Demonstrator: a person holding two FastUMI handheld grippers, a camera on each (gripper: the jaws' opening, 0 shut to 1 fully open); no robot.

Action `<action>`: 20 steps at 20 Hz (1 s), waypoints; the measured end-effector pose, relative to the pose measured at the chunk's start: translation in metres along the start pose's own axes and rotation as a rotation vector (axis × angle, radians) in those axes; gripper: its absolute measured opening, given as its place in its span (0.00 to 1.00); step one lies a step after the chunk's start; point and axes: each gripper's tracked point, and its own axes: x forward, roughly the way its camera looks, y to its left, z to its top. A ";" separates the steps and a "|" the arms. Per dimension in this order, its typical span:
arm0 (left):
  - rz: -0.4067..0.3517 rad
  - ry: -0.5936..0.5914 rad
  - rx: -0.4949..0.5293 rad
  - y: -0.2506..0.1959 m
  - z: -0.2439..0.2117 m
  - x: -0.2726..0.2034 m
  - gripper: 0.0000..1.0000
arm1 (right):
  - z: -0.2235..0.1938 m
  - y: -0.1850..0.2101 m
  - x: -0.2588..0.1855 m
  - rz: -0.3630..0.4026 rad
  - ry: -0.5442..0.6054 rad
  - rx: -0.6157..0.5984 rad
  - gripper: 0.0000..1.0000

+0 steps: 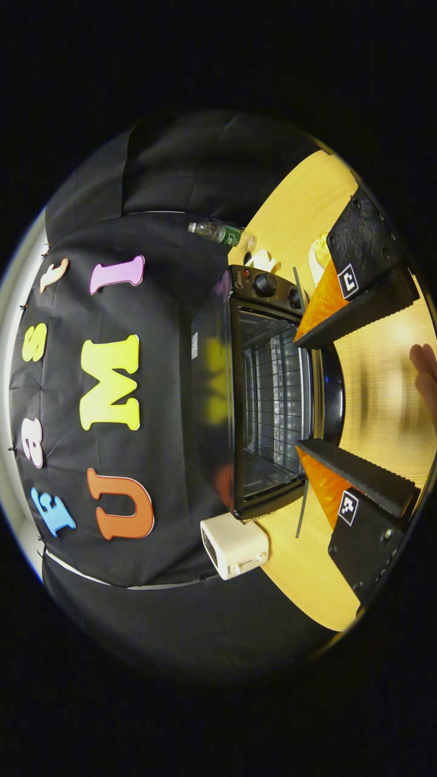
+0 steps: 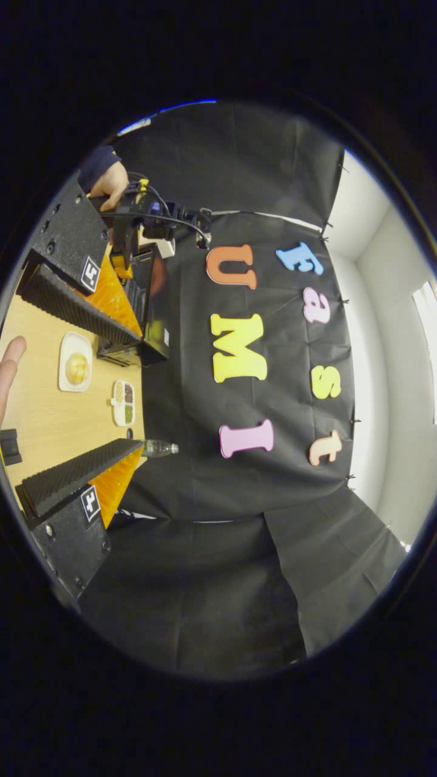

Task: Open the electric oven with the left hand, put the food in, and close the electric oven.

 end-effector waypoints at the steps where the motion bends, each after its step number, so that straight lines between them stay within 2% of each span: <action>1: 0.002 -0.006 -0.006 -0.001 -0.007 -0.004 0.99 | -0.001 0.000 0.001 0.000 0.004 0.003 1.00; 7: 0.004 -0.021 -0.008 -0.006 -0.056 -0.022 0.98 | -0.022 0.001 0.008 -0.003 0.042 0.000 1.00; 14: 0.003 0.050 -0.013 -0.009 -0.100 -0.027 0.97 | -0.058 0.015 0.025 0.004 0.115 -0.024 1.00; 15: 0.001 0.068 -0.018 -0.010 -0.107 -0.026 0.87 | -0.062 0.016 0.028 0.002 0.122 -0.025 1.00; 16: -0.001 0.085 -0.025 -0.009 -0.114 -0.024 0.96 | -0.065 0.016 0.030 0.000 0.128 -0.022 1.00; 17: -0.006 0.114 -0.040 -0.010 -0.125 -0.021 0.96 | -0.066 0.017 0.032 0.000 0.133 -0.020 1.00; 18: -0.005 0.143 -0.052 -0.008 -0.136 -0.020 1.00 | -0.069 0.018 0.033 0.000 0.137 -0.020 1.00; 20: -0.007 0.101 -0.031 -0.009 -0.126 -0.023 0.94 | -0.070 0.017 0.035 -0.006 0.136 -0.021 1.00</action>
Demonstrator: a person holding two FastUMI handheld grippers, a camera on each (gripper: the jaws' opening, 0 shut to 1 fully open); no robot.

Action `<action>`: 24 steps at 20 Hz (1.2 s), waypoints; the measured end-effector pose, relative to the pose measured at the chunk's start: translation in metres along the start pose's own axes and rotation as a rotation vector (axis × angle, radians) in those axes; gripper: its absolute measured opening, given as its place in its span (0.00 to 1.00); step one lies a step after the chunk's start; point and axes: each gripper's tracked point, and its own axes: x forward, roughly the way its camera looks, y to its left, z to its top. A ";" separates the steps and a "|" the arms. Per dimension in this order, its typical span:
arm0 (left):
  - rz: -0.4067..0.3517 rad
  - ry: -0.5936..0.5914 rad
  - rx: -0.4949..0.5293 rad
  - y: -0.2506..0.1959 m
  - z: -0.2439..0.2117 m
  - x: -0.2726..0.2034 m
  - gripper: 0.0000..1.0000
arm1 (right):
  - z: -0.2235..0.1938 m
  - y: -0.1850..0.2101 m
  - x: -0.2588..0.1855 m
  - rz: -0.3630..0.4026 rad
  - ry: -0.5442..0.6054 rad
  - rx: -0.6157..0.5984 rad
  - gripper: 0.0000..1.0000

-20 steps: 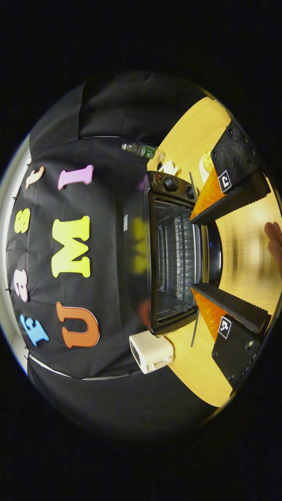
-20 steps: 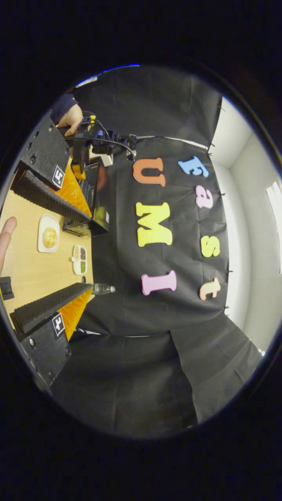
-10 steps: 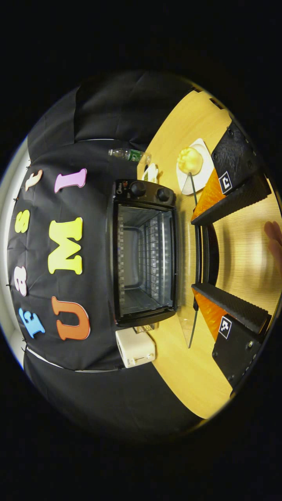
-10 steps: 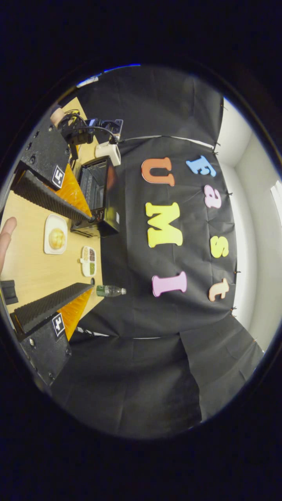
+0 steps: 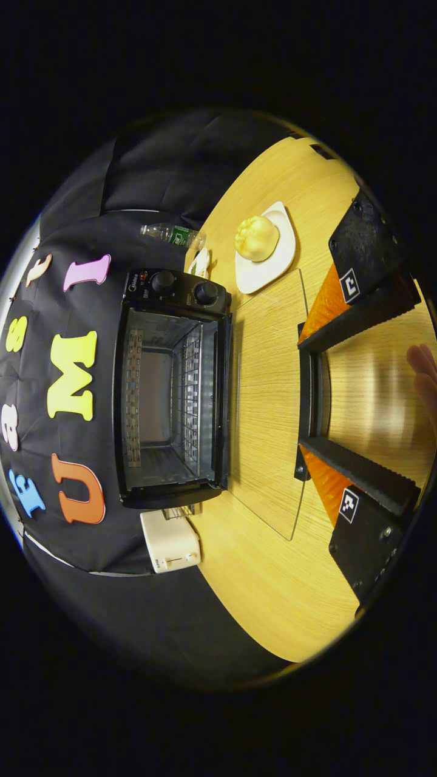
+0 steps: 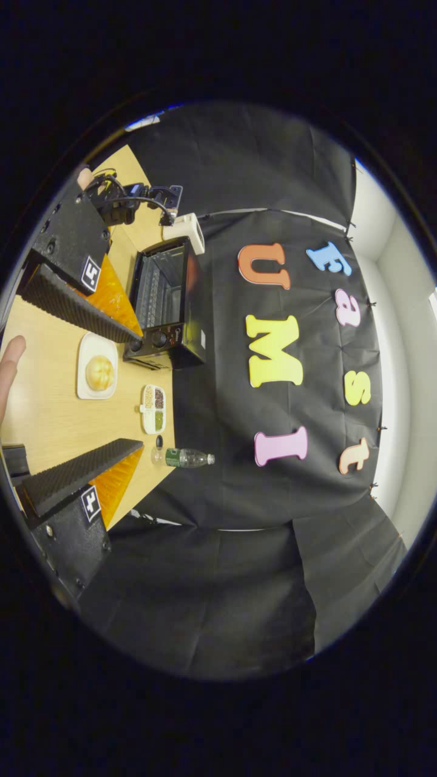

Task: Open the electric oven with the left hand, put the food in, and close the electric oven.

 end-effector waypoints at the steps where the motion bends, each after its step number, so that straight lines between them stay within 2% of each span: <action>1: -0.008 -0.009 0.005 -0.001 0.003 -0.001 0.94 | -0.001 -0.001 0.002 -0.006 0.000 -0.001 1.00; 4: -0.033 -0.014 -0.043 0.000 0.013 -0.012 0.94 | -0.007 0.000 0.010 -0.010 0.010 -0.002 1.00; 10: -0.041 -0.215 -0.045 0.001 0.099 -0.078 0.93 | -0.025 0.010 0.041 0.011 0.037 -0.027 1.00; 13: -0.004 -0.312 -0.032 0.012 0.141 -0.111 0.93 | -0.038 0.015 0.062 0.034 0.044 -0.025 1.00; 18: 0.015 -0.423 -0.057 0.027 0.187 -0.166 0.93 | -0.085 0.026 0.106 0.067 0.125 -0.009 1.00; 24: 0.074 -0.482 -0.007 0.051 0.214 -0.207 0.93 | -0.142 0.034 0.157 0.078 0.253 0.038 1.00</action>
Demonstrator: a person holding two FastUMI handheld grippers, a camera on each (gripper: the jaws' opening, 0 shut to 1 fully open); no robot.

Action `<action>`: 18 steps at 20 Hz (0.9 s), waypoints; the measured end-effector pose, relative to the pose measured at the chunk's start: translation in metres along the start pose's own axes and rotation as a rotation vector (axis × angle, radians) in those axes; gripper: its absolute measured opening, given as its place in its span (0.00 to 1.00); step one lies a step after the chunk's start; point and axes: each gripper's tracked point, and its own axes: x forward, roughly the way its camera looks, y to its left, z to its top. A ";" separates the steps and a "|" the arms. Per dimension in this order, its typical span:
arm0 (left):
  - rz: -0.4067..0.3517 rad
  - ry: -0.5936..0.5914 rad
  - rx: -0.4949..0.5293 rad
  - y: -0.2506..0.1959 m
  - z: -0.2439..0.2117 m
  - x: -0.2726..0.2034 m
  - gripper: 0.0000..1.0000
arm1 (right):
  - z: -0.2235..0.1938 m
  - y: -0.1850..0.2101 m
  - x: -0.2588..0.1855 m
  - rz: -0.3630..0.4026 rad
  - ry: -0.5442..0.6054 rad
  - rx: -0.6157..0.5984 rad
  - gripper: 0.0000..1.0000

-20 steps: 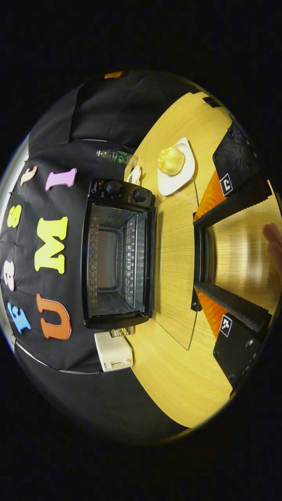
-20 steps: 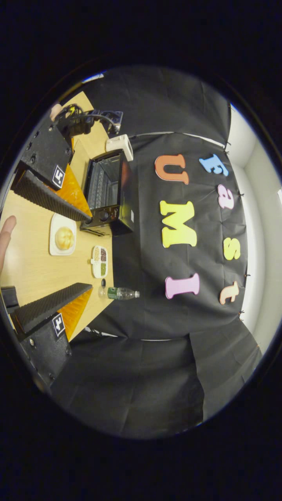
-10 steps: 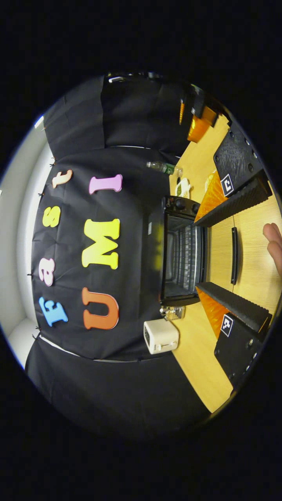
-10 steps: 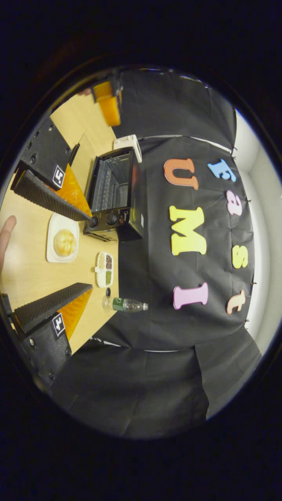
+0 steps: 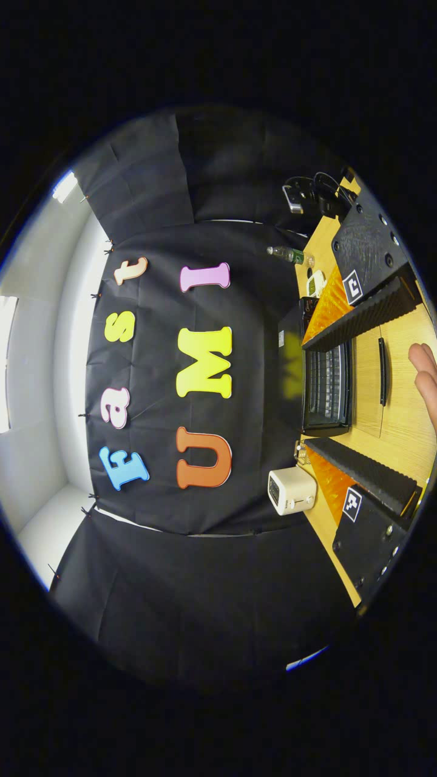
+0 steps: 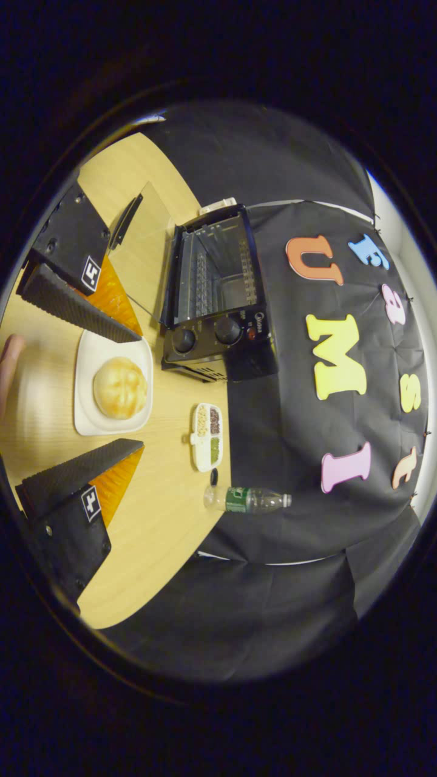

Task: Open the electric oven with the left hand, put the food in, and close the electric oven.

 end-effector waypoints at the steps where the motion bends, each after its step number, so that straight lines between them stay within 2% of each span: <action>1: 0.004 -0.009 0.007 0.001 0.004 -0.002 0.93 | -0.005 0.000 0.008 0.000 0.025 0.005 1.00; 3: -0.006 -0.023 0.009 -0.001 0.010 -0.008 0.93 | -0.010 0.006 0.021 0.013 0.058 -0.009 1.00; 6: -0.067 -0.045 -0.019 -0.015 0.018 -0.014 0.93 | -0.017 0.004 0.038 -0.001 0.096 -0.026 1.00; 11: -0.061 -0.025 0.002 -0.012 0.006 -0.013 0.93 | -0.029 0.003 0.055 -0.042 0.169 -0.029 0.99; 18: -0.075 -0.007 -0.002 -0.008 -0.001 -0.019 0.93 | -0.023 0.016 0.047 -0.013 0.162 -0.026 0.90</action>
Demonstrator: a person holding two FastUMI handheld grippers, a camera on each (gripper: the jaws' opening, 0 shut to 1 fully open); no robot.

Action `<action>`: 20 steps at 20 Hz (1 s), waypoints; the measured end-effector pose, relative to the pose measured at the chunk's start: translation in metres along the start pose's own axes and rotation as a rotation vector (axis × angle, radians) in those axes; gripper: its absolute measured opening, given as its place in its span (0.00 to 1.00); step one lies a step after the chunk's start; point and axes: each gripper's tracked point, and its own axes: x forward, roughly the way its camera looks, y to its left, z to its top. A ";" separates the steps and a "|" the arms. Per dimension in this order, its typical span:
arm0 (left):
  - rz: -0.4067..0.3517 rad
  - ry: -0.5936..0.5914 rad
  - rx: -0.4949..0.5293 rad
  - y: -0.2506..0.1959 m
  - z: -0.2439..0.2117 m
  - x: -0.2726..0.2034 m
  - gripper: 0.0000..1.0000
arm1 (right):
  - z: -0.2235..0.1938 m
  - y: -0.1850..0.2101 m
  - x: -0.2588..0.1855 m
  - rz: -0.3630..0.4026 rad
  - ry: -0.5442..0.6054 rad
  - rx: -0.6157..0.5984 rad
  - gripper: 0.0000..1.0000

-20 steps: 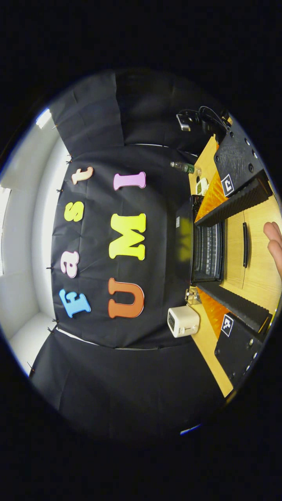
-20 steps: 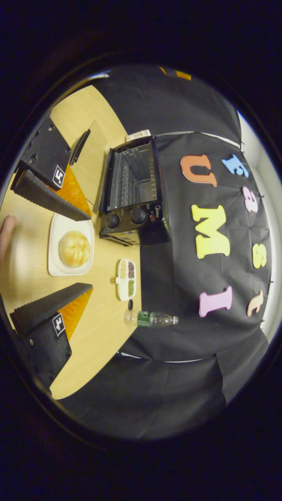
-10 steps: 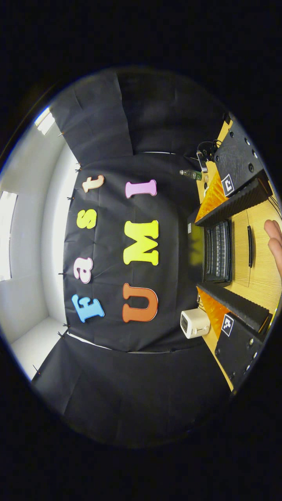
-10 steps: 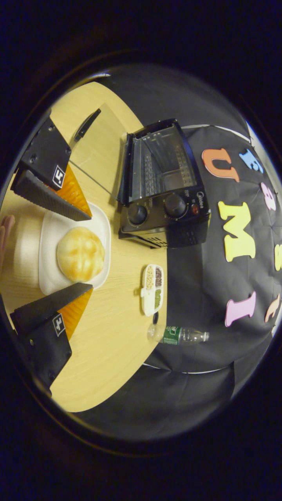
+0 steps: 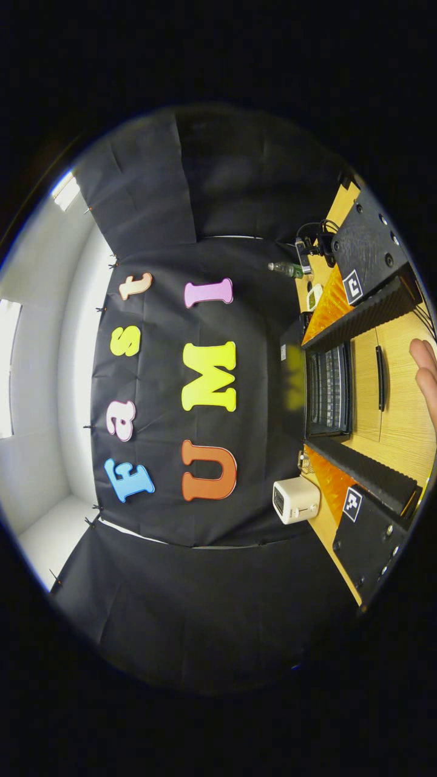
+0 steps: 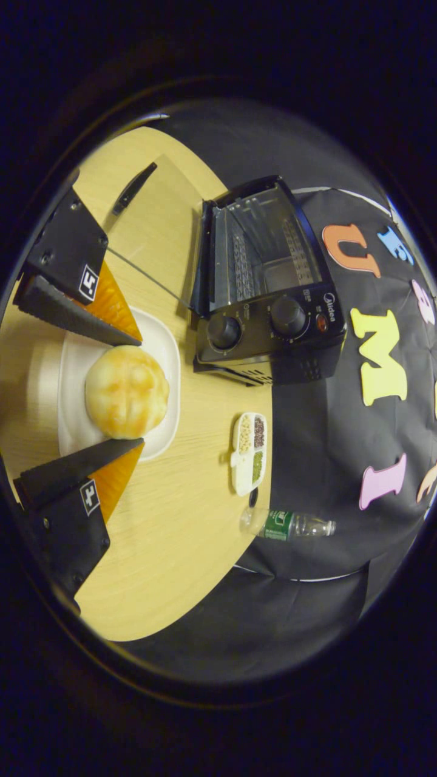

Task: Open the electric oven with the left hand, put the food in, and close the electric oven.

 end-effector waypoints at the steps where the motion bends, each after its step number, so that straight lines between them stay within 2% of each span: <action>1: 0.000 -0.007 0.002 0.001 0.001 -0.002 0.93 | 0.005 0.003 -0.006 0.005 -0.016 -0.004 0.90; 5: -0.009 -0.028 0.010 0.003 0.004 -0.009 0.93 | 0.023 0.030 -0.031 0.053 -0.069 -0.006 0.90; 12: -0.004 -0.049 0.020 0.016 0.005 -0.022 0.93 | 0.048 0.114 -0.051 0.202 -0.138 -0.019 0.90; 14: -0.010 -0.053 0.004 0.019 0.006 -0.027 0.93 | 0.054 0.147 -0.050 0.275 -0.134 0.027 0.90; 18: -0.009 -0.057 -0.021 0.030 0.006 -0.036 0.93 | 0.067 0.210 -0.042 0.414 -0.112 0.205 0.90; 20: 0.001 -0.062 -0.025 0.038 0.007 -0.036 0.93 | 0.086 0.229 -0.036 0.438 -0.162 0.307 0.89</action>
